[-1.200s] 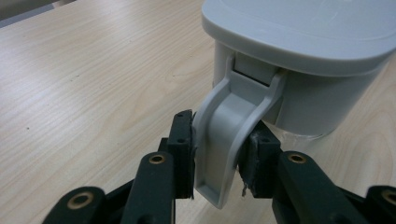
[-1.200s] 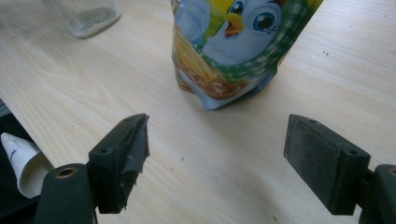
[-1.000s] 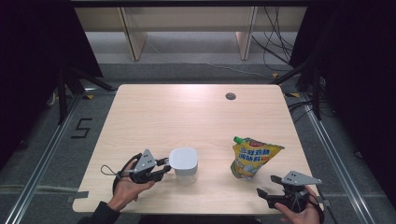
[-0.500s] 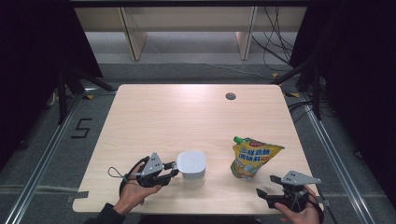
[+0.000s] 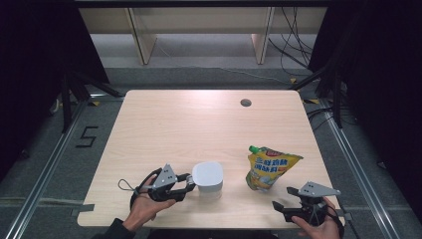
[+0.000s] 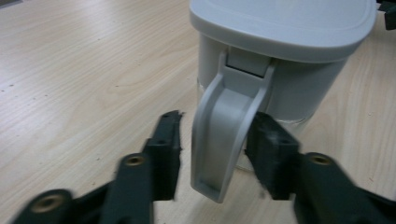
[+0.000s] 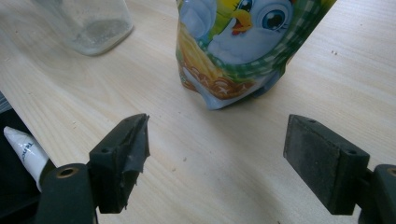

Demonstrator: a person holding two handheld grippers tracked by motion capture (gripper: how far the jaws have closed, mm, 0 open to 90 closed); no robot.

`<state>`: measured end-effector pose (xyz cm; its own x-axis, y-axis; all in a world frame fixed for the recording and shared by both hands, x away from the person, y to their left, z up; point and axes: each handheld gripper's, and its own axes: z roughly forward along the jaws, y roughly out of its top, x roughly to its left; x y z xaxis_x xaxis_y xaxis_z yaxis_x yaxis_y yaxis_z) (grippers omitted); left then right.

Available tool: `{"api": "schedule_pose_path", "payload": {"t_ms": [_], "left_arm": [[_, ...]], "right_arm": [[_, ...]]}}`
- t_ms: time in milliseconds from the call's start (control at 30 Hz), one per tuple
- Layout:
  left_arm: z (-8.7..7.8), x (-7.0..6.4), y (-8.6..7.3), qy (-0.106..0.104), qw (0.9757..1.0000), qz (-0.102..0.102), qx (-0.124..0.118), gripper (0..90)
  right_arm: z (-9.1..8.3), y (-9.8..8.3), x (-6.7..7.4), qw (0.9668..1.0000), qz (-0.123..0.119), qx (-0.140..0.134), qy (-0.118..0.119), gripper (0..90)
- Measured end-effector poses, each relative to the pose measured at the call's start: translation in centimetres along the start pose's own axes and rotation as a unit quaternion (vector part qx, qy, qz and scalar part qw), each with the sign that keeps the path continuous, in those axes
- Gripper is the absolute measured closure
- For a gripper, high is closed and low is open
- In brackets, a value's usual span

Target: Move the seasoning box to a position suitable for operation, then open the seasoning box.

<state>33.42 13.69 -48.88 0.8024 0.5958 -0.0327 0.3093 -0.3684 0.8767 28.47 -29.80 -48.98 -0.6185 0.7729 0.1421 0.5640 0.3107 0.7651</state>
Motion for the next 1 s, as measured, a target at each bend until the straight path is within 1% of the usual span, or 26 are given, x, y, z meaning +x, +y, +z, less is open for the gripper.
{"api": "schedule_pose_path", "payload": {"t_ms": [33,67,133,167,200,233,267,300,333,367,400,433,467,500,567,633,667,700,733,767,800,833,867,900,933,1000], "left_arm": [[-0.2,0.2,0.1,0.004,0.9999,0.015,0.003,50.1],[-0.3,0.2,0.1,0.001,1.0,0.003,0.003,45.6],[-0.7,0.2,0.2,0.002,1.0,-0.002,-0.001,41.1],[-0.7,0.2,0.2,0.002,1.0,-0.002,-0.001,40.8],[-0.9,0.1,0.3,0.002,0.9999,-0.009,-0.005,39.6],[-1.1,0.2,0.4,0.001,1.0,-0.005,-0.004,38.1],[-1.2,0.1,0.5,0.003,1.0,-0.008,-0.004,35.6],[-1.3,0.2,0.5,0.004,1.0,-0.004,0.0,33.5],[-1.5,0.0,0.6,0.004,1.0,-0.008,0.0,32.3],[-1.6,-0.1,0.7,0.003,1.0,-0.009,-0.001,31.4],[-1.9,-0.2,0.8,0.005,0.9999,-0.009,-0.002,30.8],[-2.0,-0.2,0.9,0.003,1.0,-0.006,-0.005,30.3],[-2.3,-0.4,1.0,-0.001,0.9999,-0.015,-0.007,29.8],[-2.5,-0.5,1.2,-0.005,0.9998,-0.017,-0.011,29.4],[-2.8,-0.7,1.5,-0.005,0.9998,-0.014,-0.016,28.5],[-3.1,-0.8,1.9,-0.007,0.9997,-0.013,-0.019,28.1],[-3.1,-0.9,2.1,-0.003,0.9997,-0.017,-0.019,27.9],[-3.1,-1.0,2.2,-0.007,0.9992,-0.031,-0.024,27.9],[-3.1,-1.1,2.4,-0.005,0.9991,-0.033,-0.025,27.8],[-3.1,-1.1,2.6,-0.006,0.9993,-0.028,-0.025,27.6],[-3.0,-1.3,2.8,-0.008,0.9992,-0.029,-0.028,27.2],[-3.0,-1.5,2.9,-0.007,0.9991,-0.033,-0.026,27.2],[-3.1,-1.6,3.2,-0.004,0.9994,-0.023,-0.027,27.3],[-3.0,-1.6,3.4,-0.007,0.9993,-0.023,-0.03,27.4],[-3.1,-1.9,3.6,-0.009,0.999,-0.031,-0.032,27.7],[-3.3,-1.9,4.0,-0.012,0.9991,-0.021,-0.036,27.8]], "right_arm": [[0.0,0.0,-0.1,1.0,-0.005,-0.002,0.001,23.4],[0.0,0.0,0.0,1.0,0.006,0.003,0.006,23.4],[-0.1,0.0,-0.2,1.0,-0.008,-0.005,0.001,23.4],[-0.1,0.0,-0.1,1.0,-0.003,-0.002,0.0,23.4],[-0.1,0.0,-0.4,0.9998,-0.018,-0.005,-0.006,23.4],[-0.1,0.0,-0.3,0.9999,-0.012,-0.005,0.002,23.3],[0.0,0.0,-0.3,0.9999,-0.012,-0.004,0.0,23.3],[-0.1,0.0,-0.4,0.9999,-0.014,-0.004,-0.001,23.3],[-0.1,0.0,-0.1,1.0,-0.002,-0.001,0.001,23.3],[-0.1,0.0,-0.1,1.0,-0.005,-0.004,0.001,23.3],[-0.1,0.0,-0.3,0.9998,-0.021,-0.007,-0.004,23.3],[0.0,0.0,-0.3,0.9999,-0.014,-0.007,0.003,23.3],[0.0,0.0,-0.3,0.9999,-0.014,-0.007,0.003,23.3],[0.0,0.0,-0.3,0.9999,-0.012,-0.006,0.003,23.3],[0.0,0.0,-0.3,0.9999,-0.008,-0.003,0.007,23.3],[0.0,0.0,-0.3,0.9999,-0.014,-0.005,0.001,23.3],[0.0,-0.1,-0.1,1.0,0.0,-0.008,0.004,23.3],[-0.1,0.0,-0.3,0.9998,-0.018,-0.01,-0.004,23.3],[-0.1,0.0,-0.3,0.9997,-0.02,-0.01,-0.004,23.3],[-0.2,-0.1,-0.1,1.0,0.001,0.0,0.005,23.3],[-0.2,0.0,-0.3,0.9999,-0.013,-0.004,0.004,23.3],[-0.3,-0.1,0.1,1.0,0.002,-0.001,0.005,23.3],[-0.2,0.0,-0.3,0.9998,-0.017,-0.007,0.002,23.3],[-0.2,0.0,-0.2,0.9998,-0.018,-0.007,0.003,23.3],[-0.2,0.0,-0.2,0.9998,-0.018,-0.007,0.004,23.2],[-0.1,-0.1,-0.2,0.9998,-0.017,-0.008,0.003,23.2]]}}
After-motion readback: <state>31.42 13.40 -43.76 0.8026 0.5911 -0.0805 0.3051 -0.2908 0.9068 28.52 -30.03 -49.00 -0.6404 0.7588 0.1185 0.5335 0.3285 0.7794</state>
